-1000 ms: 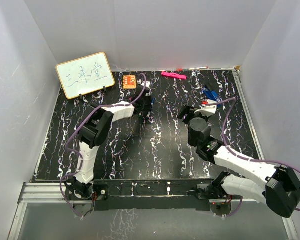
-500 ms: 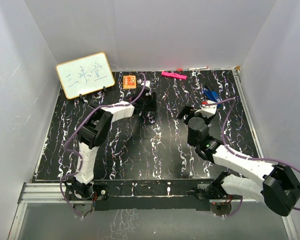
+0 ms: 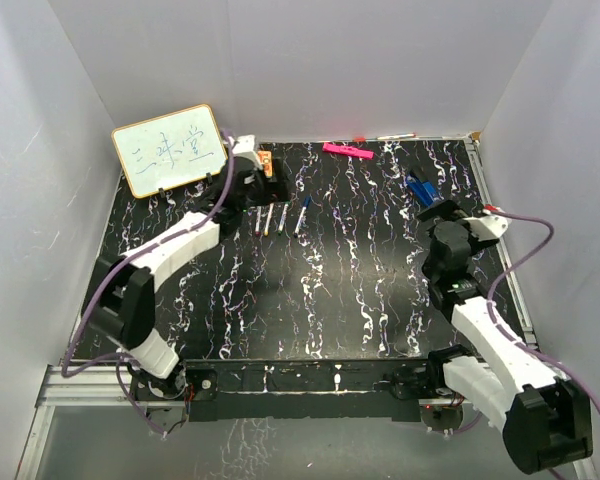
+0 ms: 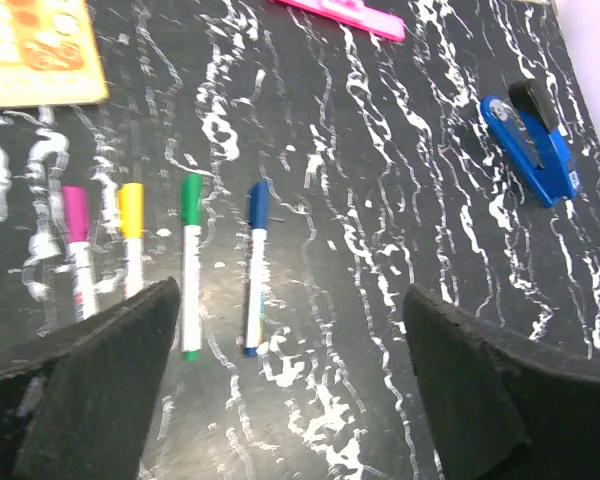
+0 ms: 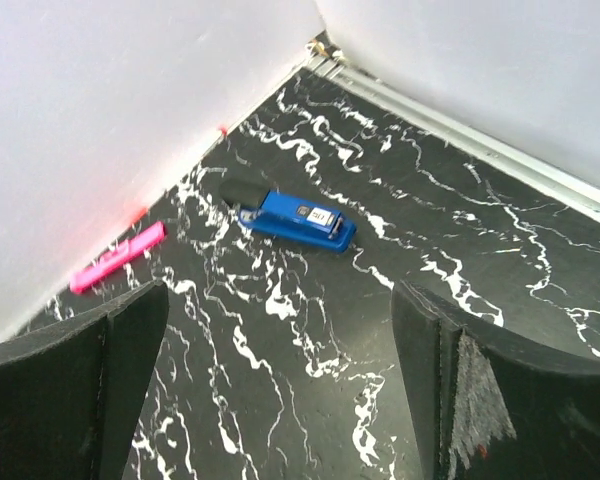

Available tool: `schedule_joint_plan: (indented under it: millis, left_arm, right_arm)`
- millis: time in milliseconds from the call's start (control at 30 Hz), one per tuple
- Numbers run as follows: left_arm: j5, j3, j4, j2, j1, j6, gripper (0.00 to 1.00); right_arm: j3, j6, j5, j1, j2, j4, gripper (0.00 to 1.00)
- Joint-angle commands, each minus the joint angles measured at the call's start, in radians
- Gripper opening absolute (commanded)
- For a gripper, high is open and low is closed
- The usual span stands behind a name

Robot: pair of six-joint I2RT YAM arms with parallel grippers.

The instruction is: Insert the pens into the pen caps

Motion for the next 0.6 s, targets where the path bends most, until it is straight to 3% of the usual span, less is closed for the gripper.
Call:
schedule_joint_plan:
  millis: [0,267,400,567]
  left_arm:
    - [-0.082,-0.095,-0.054,-0.156,0.092,-0.014,0.99]
    - [-0.287,-0.157,-0.282,-0.253,0.28,0.009,0.99]
    - [-0.361,-0.137,-0.413,-0.231,0.296,-0.042,0.99]
    - [-0.345,-0.125,-0.497,-0.206,0.297,-0.082,0.99]
  right_arm:
    - [-0.016,0.131,0.01,-0.078,-0.073,-0.071,0.92]
    - [-0.026,0.237,0.152,-0.143,-0.131,-0.188,0.98]
    - [-0.005,0.232,0.144,-0.143,-0.094,-0.209,0.98]
    - [0.018,0.229,0.118,-0.143,-0.037,-0.222,0.98]
